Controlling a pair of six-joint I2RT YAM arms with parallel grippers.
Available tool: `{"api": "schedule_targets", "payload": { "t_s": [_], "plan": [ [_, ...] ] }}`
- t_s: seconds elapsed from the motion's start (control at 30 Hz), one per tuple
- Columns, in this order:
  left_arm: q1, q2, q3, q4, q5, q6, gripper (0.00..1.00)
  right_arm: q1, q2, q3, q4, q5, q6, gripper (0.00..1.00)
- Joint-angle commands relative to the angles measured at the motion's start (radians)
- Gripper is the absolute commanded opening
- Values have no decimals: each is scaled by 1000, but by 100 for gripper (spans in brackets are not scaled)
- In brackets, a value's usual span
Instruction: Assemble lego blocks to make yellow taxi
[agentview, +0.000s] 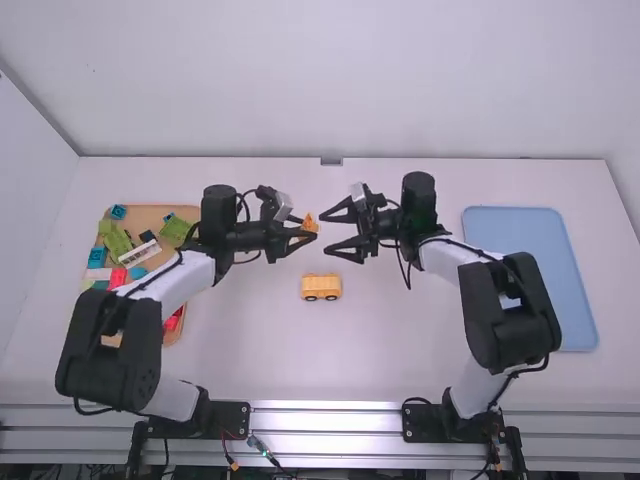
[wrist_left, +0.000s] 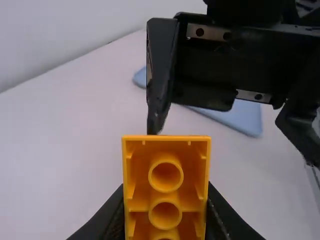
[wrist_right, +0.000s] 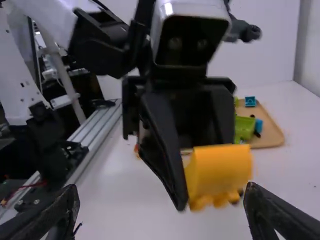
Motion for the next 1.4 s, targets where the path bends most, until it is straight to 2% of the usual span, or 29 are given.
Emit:
{"api": "schedule_targets", "payload": {
  "t_s": [0.0,0.17,0.33,0.5,0.6,0.7,1.03,1.37],
  "plan": [
    [-12,41,-5,48,108,-23,2,15,5,7,27,-42,97,81],
    [-11,70,-5,108,197,-9,2,15,5,8,29,-15,125,71],
    [-26,70,-5,107,226,39,2,23,5,8,19,20,129,69],
    [-53,70,-5,108,216,43,2,38,5,8,12,58,151,72],
    [-57,70,-5,114,217,42,2,40,5,8,14,64,150,64],
    [-56,70,-5,114,216,42,2,39,5,7,16,60,151,62],
    [-50,70,-5,114,167,39,2,7,5,7,11,29,145,66],
    [-51,70,-5,157,168,12,2,14,5,7,-8,23,111,60]
  ]
}}
